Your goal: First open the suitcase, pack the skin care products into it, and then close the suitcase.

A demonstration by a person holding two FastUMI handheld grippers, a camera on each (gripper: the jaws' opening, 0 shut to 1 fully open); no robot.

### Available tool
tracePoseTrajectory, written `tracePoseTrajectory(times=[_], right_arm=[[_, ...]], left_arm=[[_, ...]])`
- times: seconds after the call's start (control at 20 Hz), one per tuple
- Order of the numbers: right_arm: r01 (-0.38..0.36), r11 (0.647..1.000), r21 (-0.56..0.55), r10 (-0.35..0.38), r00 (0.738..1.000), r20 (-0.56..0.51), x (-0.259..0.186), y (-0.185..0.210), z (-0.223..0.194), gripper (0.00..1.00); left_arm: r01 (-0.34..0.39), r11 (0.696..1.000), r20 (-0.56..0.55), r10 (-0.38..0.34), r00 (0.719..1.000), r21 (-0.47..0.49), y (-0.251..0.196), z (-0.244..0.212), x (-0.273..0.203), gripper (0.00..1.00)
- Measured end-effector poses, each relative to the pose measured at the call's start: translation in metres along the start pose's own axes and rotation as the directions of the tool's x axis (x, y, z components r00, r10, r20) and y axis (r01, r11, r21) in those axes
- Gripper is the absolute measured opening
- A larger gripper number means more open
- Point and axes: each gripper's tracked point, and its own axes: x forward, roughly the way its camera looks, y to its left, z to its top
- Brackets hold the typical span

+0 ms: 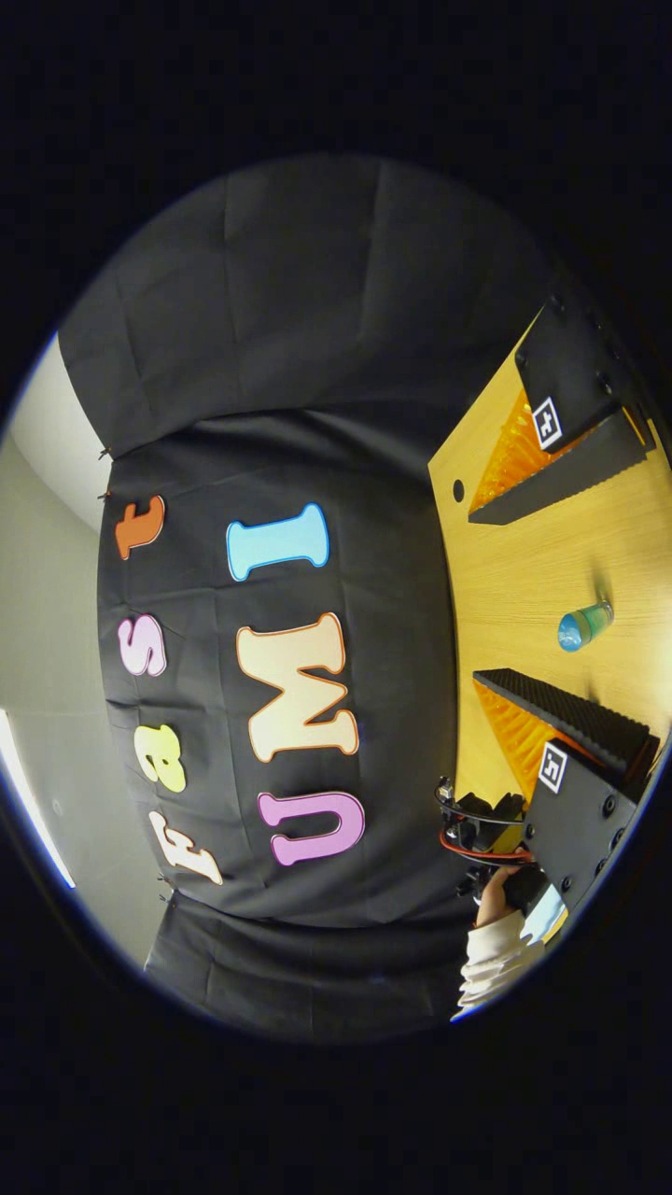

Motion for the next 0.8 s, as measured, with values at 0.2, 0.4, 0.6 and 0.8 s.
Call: tracePoseTrajectory(times=[0.2, 0.4, 0.6, 0.8], right_arm=[[-0.024, 1.000, 0.010, 0.024, 1.000, 0.003, 0.000, 0.010, -0.001, 0.97], [-0.059, 0.998, -0.002, 0.059, 0.998, -0.001, -0.001, 0.022, -0.003, 0.97], [-0.103, 0.995, 0.005, 0.102, 0.995, 0.008, -0.003, 0.036, -0.001, 0.97], [-0.153, 0.988, 0.021, 0.153, 0.988, 0.007, -0.004, 0.051, -0.004, 0.96]], left_arm=[[0.010, 1.000, 0.042, -0.010, 0.999, 0.000, -0.005, 0.009, -0.017, 0.08], [0.102, 0.994, 0.123, -0.097, 0.988, -0.034, -0.012, 0.024, -0.058, 0.08], [0.178, 0.982, 0.238, -0.160, 0.958, -0.056, -0.002, 0.040, -0.122, 0.07], [0.228, 0.968, 0.350, -0.180, 0.919, -0.100, 0.027, 0.052, -0.186, 0.07]])
